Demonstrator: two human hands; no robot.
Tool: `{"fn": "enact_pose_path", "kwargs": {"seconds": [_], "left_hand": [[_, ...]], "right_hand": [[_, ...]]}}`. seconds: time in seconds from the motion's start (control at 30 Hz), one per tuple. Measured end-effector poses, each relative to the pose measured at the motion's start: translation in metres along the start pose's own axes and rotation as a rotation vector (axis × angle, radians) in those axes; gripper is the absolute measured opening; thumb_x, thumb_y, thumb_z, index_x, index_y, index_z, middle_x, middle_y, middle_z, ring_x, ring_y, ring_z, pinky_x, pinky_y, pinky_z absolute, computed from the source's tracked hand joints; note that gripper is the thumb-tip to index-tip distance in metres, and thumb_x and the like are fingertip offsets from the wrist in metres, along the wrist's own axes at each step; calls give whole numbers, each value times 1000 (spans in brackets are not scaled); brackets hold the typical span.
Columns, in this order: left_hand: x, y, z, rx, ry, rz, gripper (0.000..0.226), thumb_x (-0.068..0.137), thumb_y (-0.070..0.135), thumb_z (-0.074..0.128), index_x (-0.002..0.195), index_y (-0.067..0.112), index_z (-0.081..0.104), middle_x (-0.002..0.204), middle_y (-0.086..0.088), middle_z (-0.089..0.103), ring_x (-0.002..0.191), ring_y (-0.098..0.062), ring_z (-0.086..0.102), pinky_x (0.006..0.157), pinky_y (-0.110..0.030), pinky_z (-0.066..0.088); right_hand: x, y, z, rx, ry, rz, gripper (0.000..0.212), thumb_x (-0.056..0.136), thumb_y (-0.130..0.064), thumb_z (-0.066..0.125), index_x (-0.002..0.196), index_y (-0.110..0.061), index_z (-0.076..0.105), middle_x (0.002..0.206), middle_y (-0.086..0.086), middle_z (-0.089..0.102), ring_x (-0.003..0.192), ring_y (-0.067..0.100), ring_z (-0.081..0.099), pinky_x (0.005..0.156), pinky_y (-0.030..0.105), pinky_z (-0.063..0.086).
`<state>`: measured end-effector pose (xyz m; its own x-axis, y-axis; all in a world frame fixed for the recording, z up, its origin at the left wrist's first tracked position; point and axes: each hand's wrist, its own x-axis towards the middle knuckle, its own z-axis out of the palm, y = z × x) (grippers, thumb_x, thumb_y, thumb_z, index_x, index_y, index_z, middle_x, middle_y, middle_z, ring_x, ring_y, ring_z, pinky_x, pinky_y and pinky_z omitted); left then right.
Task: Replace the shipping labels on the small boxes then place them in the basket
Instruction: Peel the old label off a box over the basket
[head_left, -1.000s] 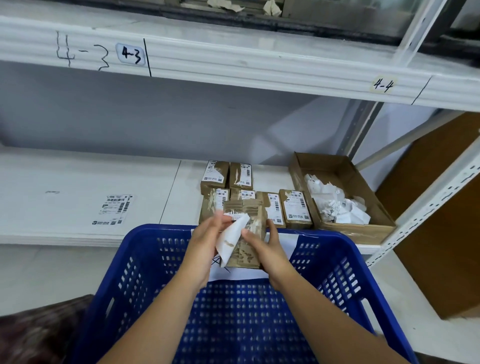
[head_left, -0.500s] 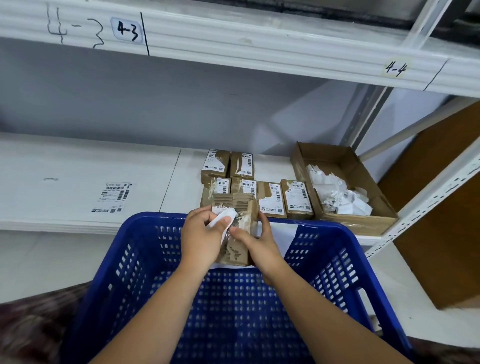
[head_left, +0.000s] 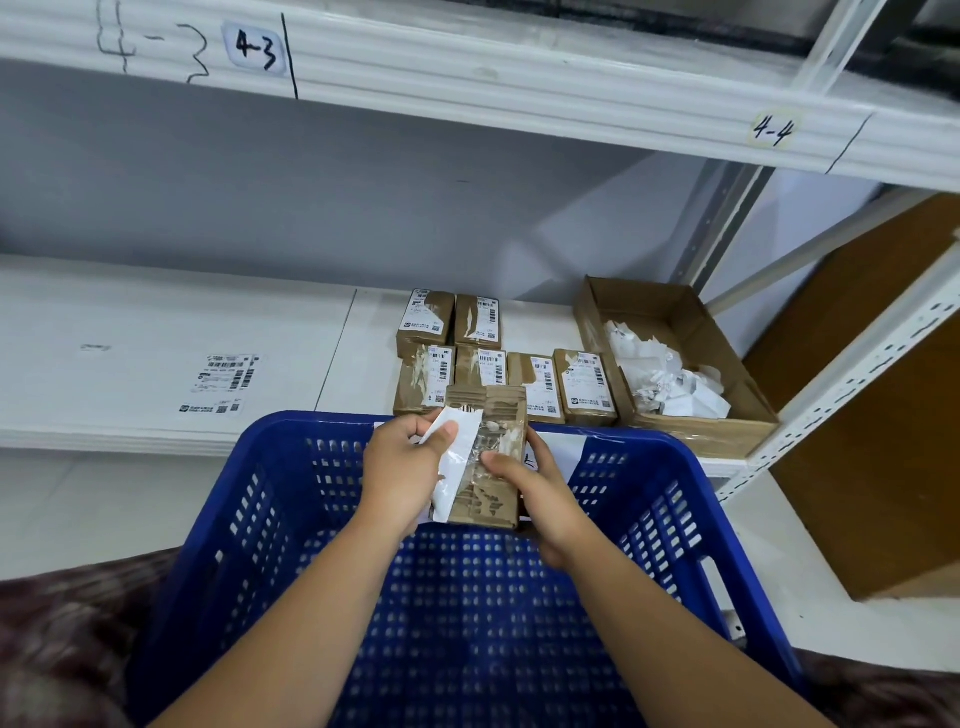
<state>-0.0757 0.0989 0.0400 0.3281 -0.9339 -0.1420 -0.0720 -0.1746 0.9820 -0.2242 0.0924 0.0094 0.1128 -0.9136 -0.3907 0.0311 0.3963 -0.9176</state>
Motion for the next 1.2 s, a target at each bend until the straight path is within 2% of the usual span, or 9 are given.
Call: {"fn": "enact_pose_path", "kwargs": {"seconds": [0.1, 0.17, 0.27, 0.47, 0.63, 0.7, 0.8, 1.03, 1.2], "left_hand": [[-1, 0, 2, -54, -24, -39, 20, 92, 16, 60, 77, 2, 62, 84, -4, 64, 73, -16, 56, 57, -25, 50], [-2, 0, 4, -82, -39, -64, 20, 93, 16, 59, 78, 1, 60, 77, -6, 59, 73, -19, 54, 56, -25, 48], [-1, -3, 6, -127, -52, -94, 20, 93, 15, 57, 85, -3, 58, 81, -14, 56, 75, -23, 52, 53, -23, 46], [1, -4, 6, -253, -69, -161, 21, 95, 15, 54, 76, 6, 51, 81, -15, 58, 75, -25, 54, 58, -30, 48], [-1, -2, 2, -418, -102, -235, 20, 97, 12, 50, 79, 8, 56, 85, -9, 66, 80, -23, 59, 83, -45, 48], [-1, -2, 2, -469, -100, -248, 18, 97, 10, 49, 81, 8, 57, 86, -9, 66, 80, -23, 59, 87, -46, 47], [0, -3, 2, -544, -88, -266, 18, 97, 10, 48, 81, 7, 56, 86, -11, 65, 79, -24, 59, 85, -45, 48], [2, -9, 7, -728, 6, -354, 17, 96, 9, 50, 80, 8, 56, 86, -9, 67, 73, -19, 63, 63, -34, 57], [7, -8, 3, -787, 47, -356, 8, 97, 14, 50, 95, 7, 55, 102, -14, 65, 84, -24, 63, 76, -43, 54]], "right_hand": [[-4, 0, -3, -4, 7, 18, 74, 88, -26, 70, 149, -34, 28, 118, -2, 67, 85, 6, 69, 58, 20, 52], [-7, 0, -5, -3, 9, 26, 69, 89, -27, 69, 146, -35, 31, 114, -2, 68, 82, 6, 70, 56, 20, 51], [-9, 1, -8, 18, 5, 42, 64, 89, -28, 67, 144, -34, 34, 108, -4, 70, 76, 5, 72, 56, 22, 53], [-9, 2, -10, 62, -18, 78, 55, 89, -33, 66, 138, -36, 42, 102, -3, 75, 92, 18, 71, 71, 36, 54], [-8, 5, -11, 85, -20, 98, 54, 87, -39, 66, 136, -35, 45, 113, 0, 72, 105, 26, 67, 75, 42, 53], [-7, 5, -10, 89, -19, 98, 53, 87, -40, 66, 135, -35, 46, 114, 1, 72, 107, 27, 66, 71, 40, 52], [-4, 3, -10, 99, -20, 100, 49, 88, -40, 64, 134, -33, 48, 114, 1, 72, 105, 25, 67, 68, 37, 52], [4, 4, -9, 122, -42, 124, 37, 91, -40, 58, 126, -29, 55, 114, 2, 72, 99, 22, 69, 63, 31, 53], [8, 4, 2, 100, -6, 134, 40, 89, -45, 61, 126, -32, 57, 112, 0, 73, 102, 22, 68, 73, 38, 57]]}}
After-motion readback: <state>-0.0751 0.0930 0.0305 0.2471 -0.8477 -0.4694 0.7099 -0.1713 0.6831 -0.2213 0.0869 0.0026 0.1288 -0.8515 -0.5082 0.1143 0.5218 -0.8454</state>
